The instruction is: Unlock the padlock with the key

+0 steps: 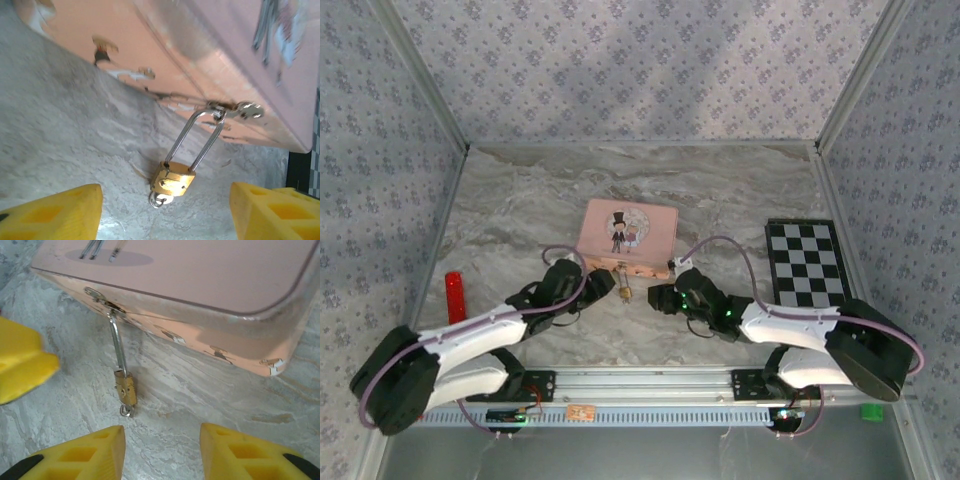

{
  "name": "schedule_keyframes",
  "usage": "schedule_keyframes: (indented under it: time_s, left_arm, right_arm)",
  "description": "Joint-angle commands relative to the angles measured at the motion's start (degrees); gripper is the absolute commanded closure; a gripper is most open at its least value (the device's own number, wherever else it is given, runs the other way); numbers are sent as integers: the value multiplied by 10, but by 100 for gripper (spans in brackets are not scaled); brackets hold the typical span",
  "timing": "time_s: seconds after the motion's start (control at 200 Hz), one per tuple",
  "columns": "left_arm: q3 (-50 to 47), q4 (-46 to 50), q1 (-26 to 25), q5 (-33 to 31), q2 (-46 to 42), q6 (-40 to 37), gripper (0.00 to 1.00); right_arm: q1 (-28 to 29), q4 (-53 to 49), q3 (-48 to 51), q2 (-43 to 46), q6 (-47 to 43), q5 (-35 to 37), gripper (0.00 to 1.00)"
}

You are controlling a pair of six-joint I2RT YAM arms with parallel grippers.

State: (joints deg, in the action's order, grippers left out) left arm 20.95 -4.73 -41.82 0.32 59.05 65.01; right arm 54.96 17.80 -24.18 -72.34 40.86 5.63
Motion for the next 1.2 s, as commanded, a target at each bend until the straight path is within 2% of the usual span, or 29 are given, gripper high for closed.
schedule_keyframes:
  time_s: [0.0, 0.11, 0.2, 0.305, 0.445, 0.885, 1.034, 1.194]
  left_arm:
    - [25, 103, 27, -29, -52, -61, 29]
    - [54, 180, 68, -45, -113, -122, 21]
    - [98, 236, 115, -42, -118, -179, 15]
    - [140, 248, 172, -2, -71, -238, 9]
    - [187, 223, 222, 56, 28, -274, 8]
    - [276, 182, 235, 68, 200, -299, 7]
    - [278, 177, 235, 63, 229, -294, 7]
    - [265, 170, 235, 55, 234, -286, 7]
  right_arm:
    - [4, 4, -29, -24, 39, -24, 54]
    - [10, 2, -57, -57, 42, -31, 48]
    - [9, 7, -69, -75, 45, -24, 42]
    - [1, 16, -76, -91, 47, -22, 41]
    - [-8, 20, -92, -119, 47, -40, 41]
    - [-10, -4, -163, -235, 21, -87, 41]
    - [-13, -5, -178, -261, 12, -98, 42]
    - [-15, -17, -194, -276, 4, -105, 49]
